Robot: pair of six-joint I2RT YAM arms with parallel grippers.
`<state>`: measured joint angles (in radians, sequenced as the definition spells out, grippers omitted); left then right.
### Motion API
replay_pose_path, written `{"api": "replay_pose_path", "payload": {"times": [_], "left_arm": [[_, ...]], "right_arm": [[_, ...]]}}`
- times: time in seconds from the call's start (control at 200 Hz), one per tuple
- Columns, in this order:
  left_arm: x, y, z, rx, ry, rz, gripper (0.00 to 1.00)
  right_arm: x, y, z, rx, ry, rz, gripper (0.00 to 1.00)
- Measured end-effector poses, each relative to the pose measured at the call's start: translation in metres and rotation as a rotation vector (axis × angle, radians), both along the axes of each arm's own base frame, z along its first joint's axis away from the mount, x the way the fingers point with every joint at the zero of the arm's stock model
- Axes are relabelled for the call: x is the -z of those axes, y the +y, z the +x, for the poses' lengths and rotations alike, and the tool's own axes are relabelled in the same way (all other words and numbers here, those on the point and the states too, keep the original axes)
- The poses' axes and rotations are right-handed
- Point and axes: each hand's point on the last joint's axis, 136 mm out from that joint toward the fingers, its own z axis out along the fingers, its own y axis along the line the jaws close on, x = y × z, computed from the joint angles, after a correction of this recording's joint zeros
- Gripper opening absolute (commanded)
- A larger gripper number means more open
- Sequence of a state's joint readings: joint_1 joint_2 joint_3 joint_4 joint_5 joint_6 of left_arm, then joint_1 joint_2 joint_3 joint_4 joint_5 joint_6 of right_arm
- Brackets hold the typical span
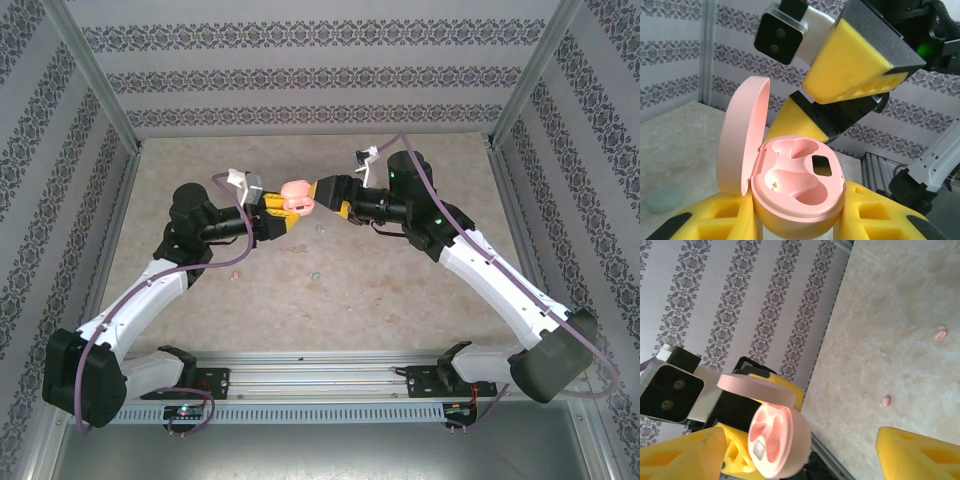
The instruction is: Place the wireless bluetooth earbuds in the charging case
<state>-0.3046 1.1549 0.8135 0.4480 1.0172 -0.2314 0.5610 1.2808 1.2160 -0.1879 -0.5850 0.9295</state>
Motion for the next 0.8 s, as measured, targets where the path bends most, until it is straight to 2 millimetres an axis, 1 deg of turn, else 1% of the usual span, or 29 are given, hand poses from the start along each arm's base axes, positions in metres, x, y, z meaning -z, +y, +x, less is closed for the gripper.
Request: {"api": "replay_pose_path", "payload": {"times": [0.085, 0.155, 0.225, 0.31, 0.42, 0.495, 0.56, 0.694, 0.804], "left_arm": [[-0.003, 0.014, 0.007, -0.048, -0.007, -0.005, 0.10], [0.000, 0.026, 0.012, -0.091, 0.003, -0.007, 0.10], [0.007, 0.039, 0.017, -0.135, 0.021, -0.007, 0.10], [0.021, 0.051, 0.019, -0.186, 0.055, 0.001, 0.10], [0.035, 0.062, 0.018, -0.238, 0.097, 0.016, 0.10], [0.039, 0.068, 0.014, -0.275, 0.106, 0.030, 0.10], [0.039, 0.074, 0.012, -0.315, 0.099, 0.044, 0.10], [0.034, 0.087, 0.004, -0.402, 0.062, 0.081, 0.10], [0.036, 0.095, -0.004, -0.448, 0.049, 0.119, 0.10]], "right_arm": [[0.008, -0.005, 0.005, 0.038, 0.003, -0.036, 0.72], [0.020, -0.011, 0.010, 0.079, 0.018, -0.087, 0.70], [0.036, -0.017, 0.016, 0.119, 0.042, -0.148, 0.68], [0.057, -0.021, 0.025, 0.157, 0.077, -0.217, 0.66], [0.088, -0.018, 0.034, 0.176, 0.139, -0.293, 0.62], [0.112, -0.010, 0.038, 0.169, 0.178, -0.339, 0.60], [0.135, 0.001, 0.037, 0.148, 0.215, -0.376, 0.58], [0.183, 0.030, 0.035, 0.089, 0.281, -0.442, 0.55], [0.219, 0.052, 0.039, 0.045, 0.338, -0.483, 0.49]]}}
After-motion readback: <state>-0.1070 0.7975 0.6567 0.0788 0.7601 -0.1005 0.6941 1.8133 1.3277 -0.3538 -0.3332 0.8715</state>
